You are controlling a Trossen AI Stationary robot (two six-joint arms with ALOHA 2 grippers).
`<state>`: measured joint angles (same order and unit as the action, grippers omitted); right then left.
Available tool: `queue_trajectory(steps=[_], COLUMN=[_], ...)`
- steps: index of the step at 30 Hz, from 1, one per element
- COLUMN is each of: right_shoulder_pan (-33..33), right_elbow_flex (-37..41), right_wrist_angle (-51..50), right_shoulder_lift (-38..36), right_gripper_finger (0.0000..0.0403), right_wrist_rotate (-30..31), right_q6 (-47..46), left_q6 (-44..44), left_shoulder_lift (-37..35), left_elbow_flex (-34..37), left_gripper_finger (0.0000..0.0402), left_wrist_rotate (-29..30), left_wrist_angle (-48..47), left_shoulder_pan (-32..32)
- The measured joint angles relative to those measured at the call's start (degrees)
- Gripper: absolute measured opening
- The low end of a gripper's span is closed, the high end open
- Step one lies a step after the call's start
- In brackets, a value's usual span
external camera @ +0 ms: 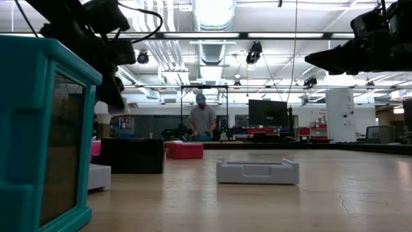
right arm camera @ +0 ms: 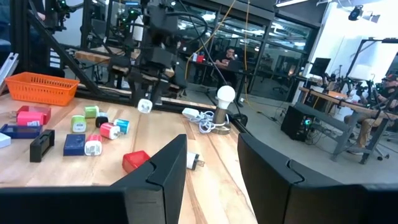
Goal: Pick & Place Office items
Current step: Put the purple charger adapter into the orange bin
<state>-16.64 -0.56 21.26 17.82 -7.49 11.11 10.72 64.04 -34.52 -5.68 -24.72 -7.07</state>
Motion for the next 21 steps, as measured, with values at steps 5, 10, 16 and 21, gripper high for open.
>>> queue_trajectory(steps=[5, 10, 16, 21], right_shoulder_pan=[0.0, 0.02, 0.02, 0.01], right_elbow_flex=[0.0, 0.0, 0.0, 0.0], right_wrist_angle=[0.0, 0.0, 0.0, 0.0], right_shoulder_lift=[0.0, 0.0, 0.0, 0.0], right_gripper_finger=[0.0139, 0.0139, 0.0139, 0.0139], right_wrist_rotate=[-0.01, -0.02, 0.0, -0.02], right_q6=[0.0, 0.0, 0.0, 0.0], left_q6=[10.16, 17.64, 26.43, 35.09], left_shoulder_lift=[-2.57, -3.92, -4.43, -4.43], left_elbow_flex=[0.02, 0.02, 0.02, -1.16], left_gripper_finger=[0.0149, 0.0149, 0.0149, 0.0149], left_wrist_rotate=[-0.53, -0.52, -0.19, 3.71], left_wrist_angle=[-3.68, -8.28, -12.63, -16.34], left_shoulder_pan=[3.03, 6.79, 12.93, 19.48])
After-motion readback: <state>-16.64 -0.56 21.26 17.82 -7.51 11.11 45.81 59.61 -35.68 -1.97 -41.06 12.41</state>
